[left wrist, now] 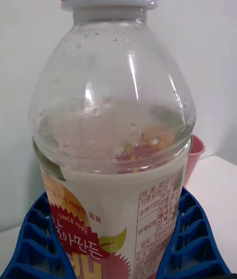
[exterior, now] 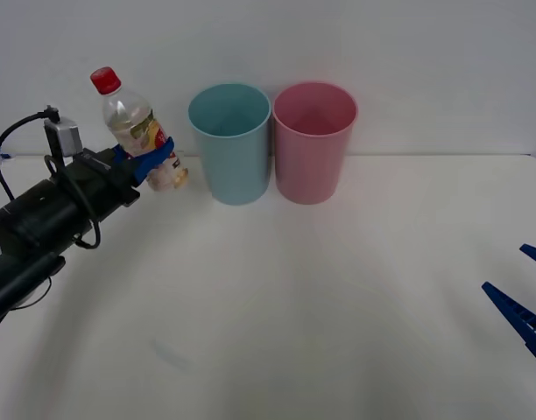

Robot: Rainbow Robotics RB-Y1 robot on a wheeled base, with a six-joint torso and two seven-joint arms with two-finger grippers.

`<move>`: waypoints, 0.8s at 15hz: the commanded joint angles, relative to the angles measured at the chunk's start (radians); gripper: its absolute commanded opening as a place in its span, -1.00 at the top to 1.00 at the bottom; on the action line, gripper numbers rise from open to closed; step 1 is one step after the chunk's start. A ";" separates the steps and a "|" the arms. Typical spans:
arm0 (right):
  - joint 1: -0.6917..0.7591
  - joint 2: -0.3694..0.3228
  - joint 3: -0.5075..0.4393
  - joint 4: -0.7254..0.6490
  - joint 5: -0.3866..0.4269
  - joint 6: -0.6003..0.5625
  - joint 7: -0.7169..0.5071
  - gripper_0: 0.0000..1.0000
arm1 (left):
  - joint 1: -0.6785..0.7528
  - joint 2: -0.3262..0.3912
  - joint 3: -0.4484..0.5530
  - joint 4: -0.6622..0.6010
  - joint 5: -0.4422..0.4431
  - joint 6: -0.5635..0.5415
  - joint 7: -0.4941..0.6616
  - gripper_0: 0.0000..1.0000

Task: Grasp the object on the table and drop it into the matching bin: aluminum can to the light blue bin, PET bottle to the pink bin.

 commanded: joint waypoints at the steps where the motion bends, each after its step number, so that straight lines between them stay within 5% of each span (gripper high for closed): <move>1: 0.000 0.000 0.000 0.000 0.000 0.000 0.000 -1.00 | -0.017 0.060 0.005 -0.064 -0.010 -0.008 0.103 1.00; 8: 0.000 0.000 0.000 0.000 0.000 0.000 0.000 -1.00 | -0.154 0.105 -0.032 -0.062 -0.010 -0.053 0.181 1.00; 12: 0.000 0.000 0.000 0.000 0.000 0.000 0.000 -1.00 | -0.364 0.103 -0.160 0.117 -0.007 -0.117 0.173 1.00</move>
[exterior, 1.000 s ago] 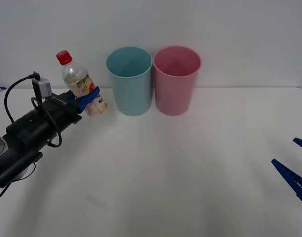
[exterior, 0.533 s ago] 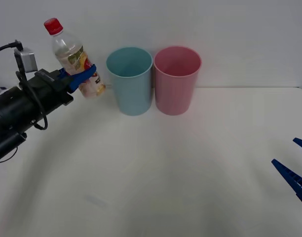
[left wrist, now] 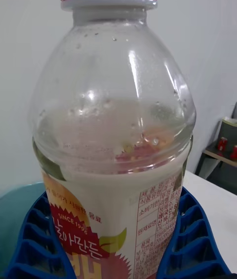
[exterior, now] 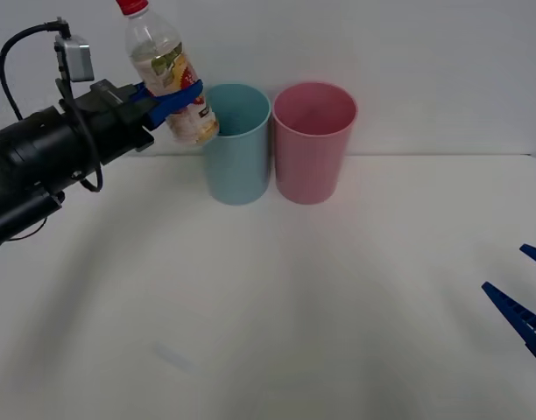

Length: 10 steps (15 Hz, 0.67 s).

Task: Grasp the object on the table and drop it into the matching bin: aluminum can to the light blue bin, PET bottle to the pink bin.

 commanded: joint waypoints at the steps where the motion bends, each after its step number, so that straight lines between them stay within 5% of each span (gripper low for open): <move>1: 0.000 0.000 0.000 0.000 0.000 0.000 0.000 -1.00 | -0.163 -0.008 -0.108 0.135 0.012 -0.035 0.000 1.00; 5: 0.000 0.000 0.000 0.000 0.000 0.000 0.000 -1.00 | -0.416 -0.121 -0.242 0.365 0.038 -0.037 -0.015 0.99; 10: 0.000 0.000 0.000 0.000 0.000 0.000 0.000 -1.00 | -0.586 -0.267 -0.237 0.588 -0.062 -0.034 -0.071 0.96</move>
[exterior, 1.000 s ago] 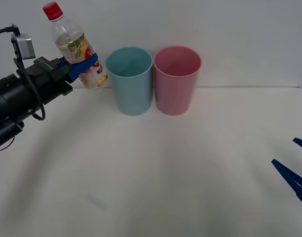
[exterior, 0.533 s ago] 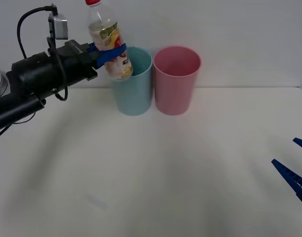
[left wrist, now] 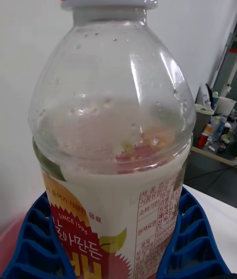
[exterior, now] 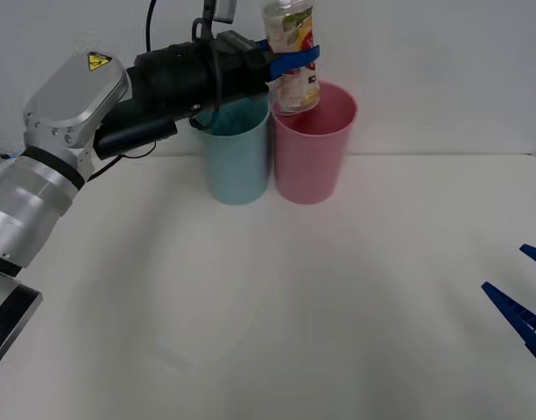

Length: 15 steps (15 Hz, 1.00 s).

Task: Grasp the object on the table and drop it into the matching bin: aluminum can to the light blue bin, PET bottle to the pink bin.

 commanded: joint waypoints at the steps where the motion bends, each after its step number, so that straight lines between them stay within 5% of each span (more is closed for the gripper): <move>1: 0.000 0.000 0.000 0.000 0.000 0.000 0.000 -1.00 | -0.088 -0.070 0.012 0.130 -0.035 0.011 -0.059 0.96; 6: 0.000 0.000 0.000 0.000 0.000 0.000 0.000 -1.00 | -0.218 -0.165 0.015 0.327 -0.082 0.097 -0.122 0.95; 15: 0.000 0.000 0.000 0.000 0.000 0.000 0.000 -1.00 | -0.223 -0.210 0.015 0.336 -0.096 0.258 -0.159 0.94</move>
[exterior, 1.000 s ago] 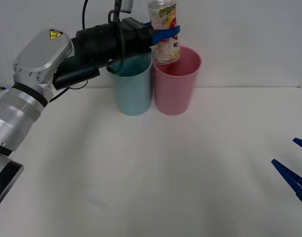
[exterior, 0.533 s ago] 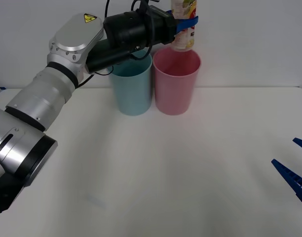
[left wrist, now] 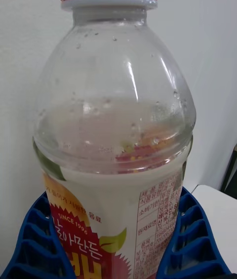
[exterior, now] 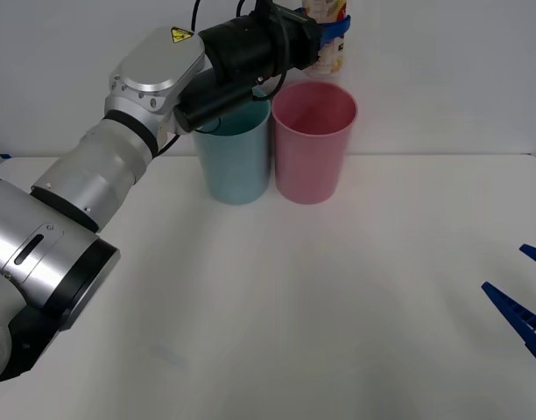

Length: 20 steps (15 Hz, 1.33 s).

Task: Grasp the object on the table and drop it into the matching bin: aluminum can to the light blue bin, PET bottle to the pink bin.

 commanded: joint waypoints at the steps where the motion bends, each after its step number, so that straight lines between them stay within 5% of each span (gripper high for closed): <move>1: 0.000 0.000 0.000 0.000 0.000 0.000 0.000 -1.00 | 0.000 -0.005 0.000 0.000 -0.001 0.006 -0.004 0.93; 2: 0.000 0.000 0.000 0.000 0.000 0.000 0.000 -1.00 | 0.002 -0.005 0.000 0.000 -0.001 0.006 -0.006 0.78; 3: 0.000 0.000 0.000 0.000 0.000 0.000 0.000 -1.00 | 0.000 -0.005 0.000 0.000 -0.001 0.006 -0.008 0.10; 4: 0.000 0.000 0.000 0.000 0.000 0.000 0.000 -1.00 | 0.002 -0.005 0.000 0.000 -0.001 0.006 -0.011 -1.00; 14: 0.000 0.000 0.000 0.000 0.000 0.000 0.000 -1.00 | 0.009 0.005 -0.001 0.000 0.051 -0.020 -0.008 -1.00; 20: 0.000 0.000 0.000 0.000 0.000 0.000 0.000 -1.00 | 0.123 0.111 -0.001 -0.115 0.182 -0.100 -0.027 -1.00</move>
